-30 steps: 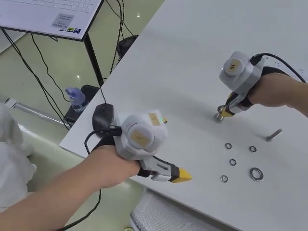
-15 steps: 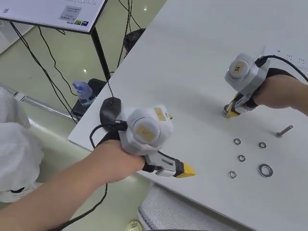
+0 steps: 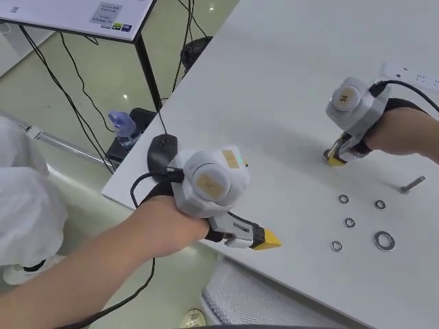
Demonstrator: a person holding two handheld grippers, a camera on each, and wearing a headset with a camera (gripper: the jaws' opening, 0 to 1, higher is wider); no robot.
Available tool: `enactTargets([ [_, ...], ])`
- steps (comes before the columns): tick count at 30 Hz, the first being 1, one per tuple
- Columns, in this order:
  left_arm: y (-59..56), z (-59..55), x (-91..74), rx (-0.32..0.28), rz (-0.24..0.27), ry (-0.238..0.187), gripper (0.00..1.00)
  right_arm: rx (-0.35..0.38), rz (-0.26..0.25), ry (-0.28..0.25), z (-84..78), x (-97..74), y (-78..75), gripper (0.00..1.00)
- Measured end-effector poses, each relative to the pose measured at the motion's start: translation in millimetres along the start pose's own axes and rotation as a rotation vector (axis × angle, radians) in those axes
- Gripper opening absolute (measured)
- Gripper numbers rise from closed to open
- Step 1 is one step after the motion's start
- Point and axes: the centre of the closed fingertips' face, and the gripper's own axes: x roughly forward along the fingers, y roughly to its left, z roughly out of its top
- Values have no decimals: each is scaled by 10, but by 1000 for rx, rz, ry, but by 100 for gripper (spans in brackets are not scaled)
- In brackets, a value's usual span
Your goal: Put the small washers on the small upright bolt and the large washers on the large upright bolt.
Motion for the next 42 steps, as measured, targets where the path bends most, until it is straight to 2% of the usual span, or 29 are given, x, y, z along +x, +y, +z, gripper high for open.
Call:
enactTargets([
  [6,-19,42,15,14,-3,-14,87,-12,1,-2,15,5,15,23],
  [16,-33,34,6,12,-6,-6,87,-8,12,3,12,38,8,25],
  [20,-23,18,-5,10,-4,0,87,-5,16,-9,33,45,8,32],
  [23,-24,24,-13,9,-3,-4,87,-4,17,-13,44,26,-5,32],
  [25,-33,32,-17,11,-4,-5,87,-4,17,-22,55,-10,-10,32],
  [29,-72,139,-26,20,-12,-32,87,4,13,-48,79,-109,9,33],
  [31,-63,123,-15,24,-13,-20,87,7,6,-73,115,-175,19,33],
  [33,-61,147,-19,28,-12,-29,86,-18,-11,-94,161,-245,25,31],
  [35,-73,172,-26,21,-18,-37,86,-24,-15,-100,186,-311,52,31],
  [42,-89,161,-18,36,-21,-22,87,-40,-28,-118,189,-470,147,31],
])
